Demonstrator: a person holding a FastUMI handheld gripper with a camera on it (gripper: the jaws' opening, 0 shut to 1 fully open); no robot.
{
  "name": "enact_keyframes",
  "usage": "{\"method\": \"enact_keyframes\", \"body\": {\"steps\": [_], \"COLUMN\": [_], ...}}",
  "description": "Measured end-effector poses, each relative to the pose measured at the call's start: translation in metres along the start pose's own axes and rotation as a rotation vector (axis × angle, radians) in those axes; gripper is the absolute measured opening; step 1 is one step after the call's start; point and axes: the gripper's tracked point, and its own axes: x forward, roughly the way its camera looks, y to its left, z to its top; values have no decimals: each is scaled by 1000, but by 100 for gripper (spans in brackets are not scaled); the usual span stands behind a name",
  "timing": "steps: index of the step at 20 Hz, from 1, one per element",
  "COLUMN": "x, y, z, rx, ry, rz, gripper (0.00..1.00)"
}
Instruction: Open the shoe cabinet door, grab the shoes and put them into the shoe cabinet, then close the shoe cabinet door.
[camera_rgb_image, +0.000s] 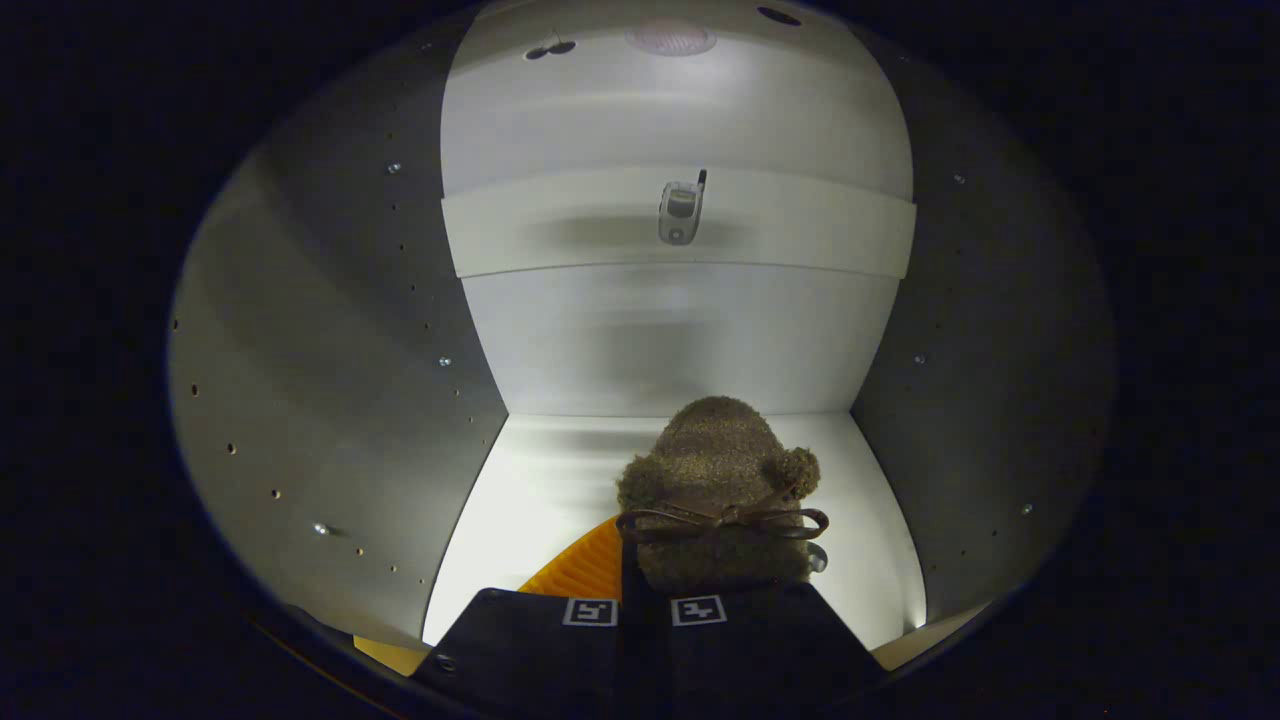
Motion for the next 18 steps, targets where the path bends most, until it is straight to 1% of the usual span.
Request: {"method": "enact_keyframes", "body": {"steps": [4,6,9,13,15,16,17,18], "x": [27,37,42,37,34,32,29,26], "y": [4,5,6,5,4,3,3,4], "z": [-8,-20,-19,-25,-24,-26,-26,-29], "rx": [-16,-21,-31,-50,-53,-60,-66,-70], "ry": [52,107,101,112,109,105,99,97], "rz": [1,1,-6,-13,-23,-27,-32,-31], "gripper": [5,5,5,5,6,12,12,17]}}
